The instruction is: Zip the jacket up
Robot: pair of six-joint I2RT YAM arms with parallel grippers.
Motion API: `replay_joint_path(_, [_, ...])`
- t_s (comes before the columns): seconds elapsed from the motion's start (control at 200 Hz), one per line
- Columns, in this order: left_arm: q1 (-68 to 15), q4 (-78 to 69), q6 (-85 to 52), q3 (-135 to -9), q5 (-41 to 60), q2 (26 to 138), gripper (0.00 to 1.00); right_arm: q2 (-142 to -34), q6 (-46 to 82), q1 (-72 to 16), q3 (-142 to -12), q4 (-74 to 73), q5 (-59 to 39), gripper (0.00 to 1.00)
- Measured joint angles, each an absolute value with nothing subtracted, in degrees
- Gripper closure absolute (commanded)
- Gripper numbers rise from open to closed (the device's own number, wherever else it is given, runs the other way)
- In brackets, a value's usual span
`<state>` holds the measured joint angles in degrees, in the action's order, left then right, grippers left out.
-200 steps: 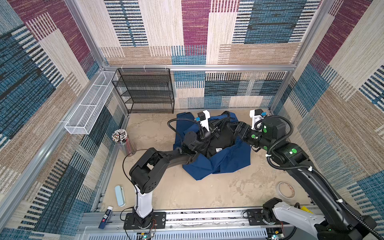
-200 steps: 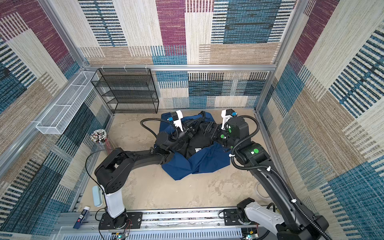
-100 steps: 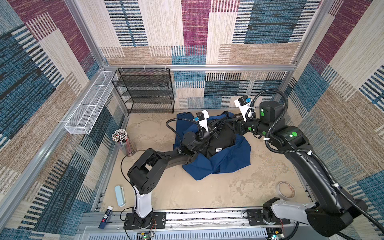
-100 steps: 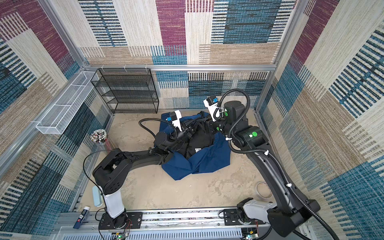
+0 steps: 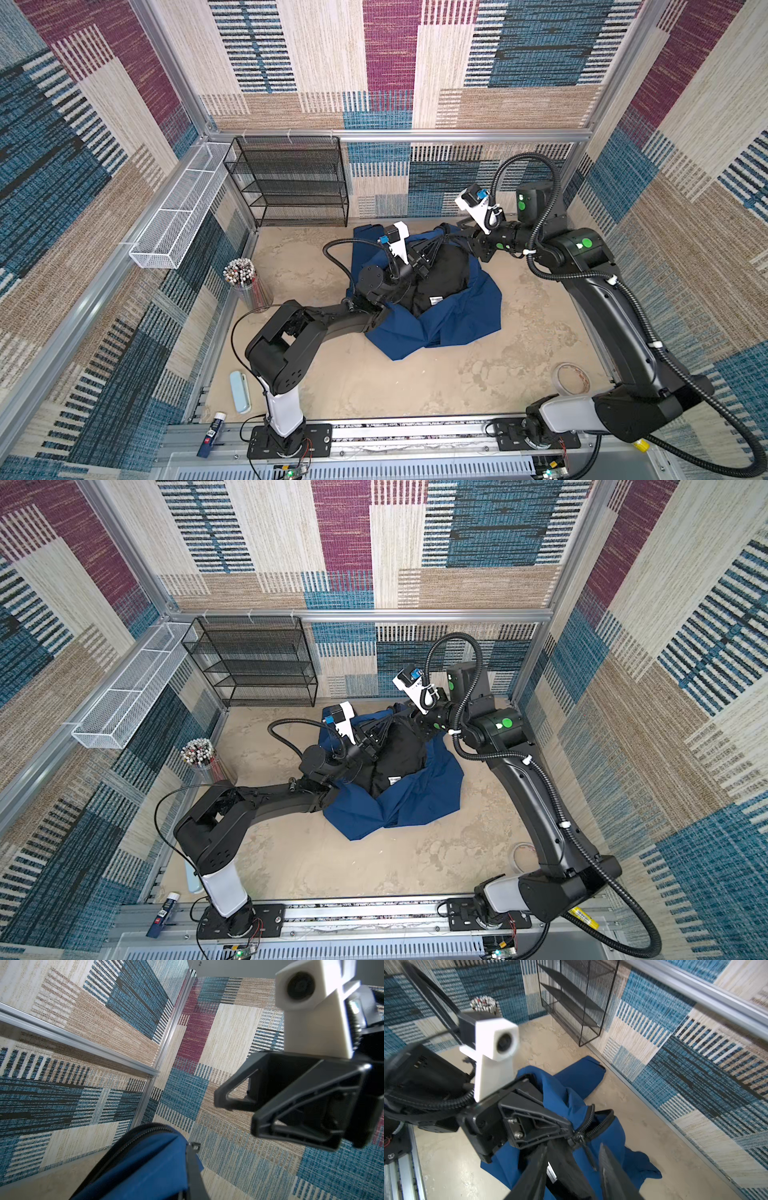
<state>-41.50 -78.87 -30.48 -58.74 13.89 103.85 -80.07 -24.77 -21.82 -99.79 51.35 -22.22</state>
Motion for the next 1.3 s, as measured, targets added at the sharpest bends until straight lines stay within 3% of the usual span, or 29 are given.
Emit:
replay_joint_path(0.992, [-41.3, -78.8, -30.9, -58.1, 13.9, 103.1, 1.00, -86.7, -28.7, -21.8, -103.7, 55.5, -21.5, 0.70])
replay_joint_path(1.298, [-41.3, -78.8, -31.1, -58.2, 13.9, 103.1, 1.00, -87.0, -28.7, -21.8, -103.8, 55.7, -21.5, 0.85])
